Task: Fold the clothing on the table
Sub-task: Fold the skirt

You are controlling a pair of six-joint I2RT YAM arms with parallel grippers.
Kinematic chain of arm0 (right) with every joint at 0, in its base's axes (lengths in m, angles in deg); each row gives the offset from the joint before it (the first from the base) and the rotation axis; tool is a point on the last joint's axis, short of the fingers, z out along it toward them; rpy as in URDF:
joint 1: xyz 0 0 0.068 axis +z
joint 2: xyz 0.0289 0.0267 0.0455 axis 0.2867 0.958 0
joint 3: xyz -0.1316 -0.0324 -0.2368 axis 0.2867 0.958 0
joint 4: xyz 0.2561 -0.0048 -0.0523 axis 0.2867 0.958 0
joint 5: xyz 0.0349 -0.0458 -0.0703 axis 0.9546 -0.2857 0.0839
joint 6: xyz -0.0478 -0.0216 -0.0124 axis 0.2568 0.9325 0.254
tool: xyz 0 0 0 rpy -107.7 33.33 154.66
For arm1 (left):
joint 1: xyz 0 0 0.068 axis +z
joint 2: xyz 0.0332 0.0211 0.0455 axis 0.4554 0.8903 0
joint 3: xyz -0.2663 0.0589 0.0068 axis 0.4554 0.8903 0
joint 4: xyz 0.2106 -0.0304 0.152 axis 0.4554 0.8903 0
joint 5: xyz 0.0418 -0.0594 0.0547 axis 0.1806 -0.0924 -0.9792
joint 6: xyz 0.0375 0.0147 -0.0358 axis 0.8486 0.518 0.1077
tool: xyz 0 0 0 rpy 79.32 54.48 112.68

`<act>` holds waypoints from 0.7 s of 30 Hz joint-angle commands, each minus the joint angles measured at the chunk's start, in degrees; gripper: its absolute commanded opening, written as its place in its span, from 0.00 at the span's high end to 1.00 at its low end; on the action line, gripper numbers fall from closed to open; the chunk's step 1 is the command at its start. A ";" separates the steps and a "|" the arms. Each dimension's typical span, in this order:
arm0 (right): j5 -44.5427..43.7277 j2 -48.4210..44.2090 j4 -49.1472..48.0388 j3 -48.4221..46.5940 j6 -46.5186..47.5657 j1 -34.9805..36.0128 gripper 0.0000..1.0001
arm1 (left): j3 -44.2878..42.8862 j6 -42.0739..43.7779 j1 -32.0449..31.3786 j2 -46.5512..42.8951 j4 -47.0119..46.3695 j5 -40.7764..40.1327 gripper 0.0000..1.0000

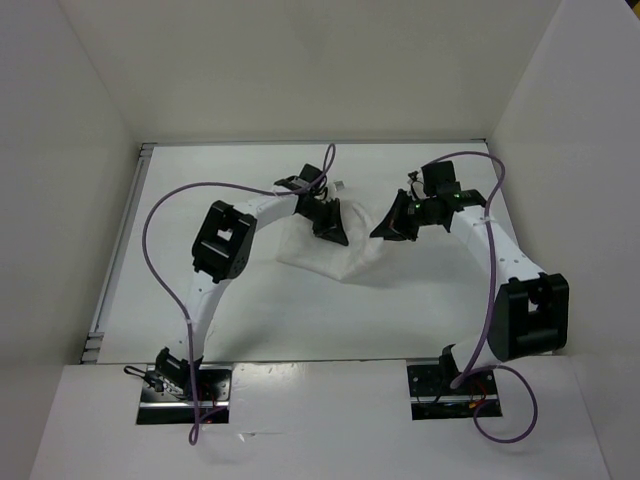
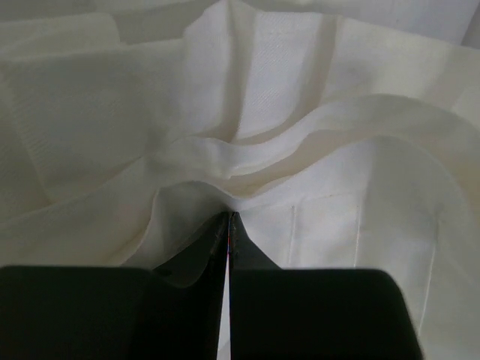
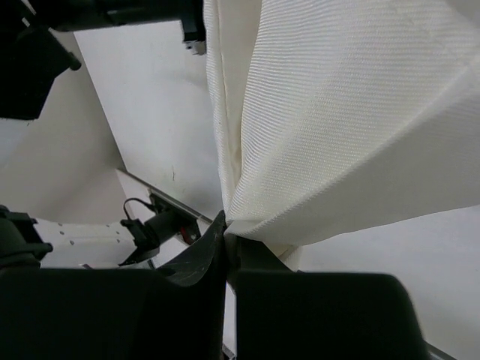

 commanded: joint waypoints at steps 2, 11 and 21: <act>1.77 -1.15 -0.29 -4.79 -0.65 3.41 1.00 | -3.61 -2.22 -2.80 3.15 -2.86 3.51 0.93; 1.34 -0.01 -0.02 -5.77 0.05 5.09 1.00 | -3.44 -1.69 -2.72 -0.08 -0.57 2.19 0.93; 0.71 2.27 2.52 -3.39 3.39 5.09 1.00 | 6.30 1.65 10.90 -22.13 1.36 -4.30 0.64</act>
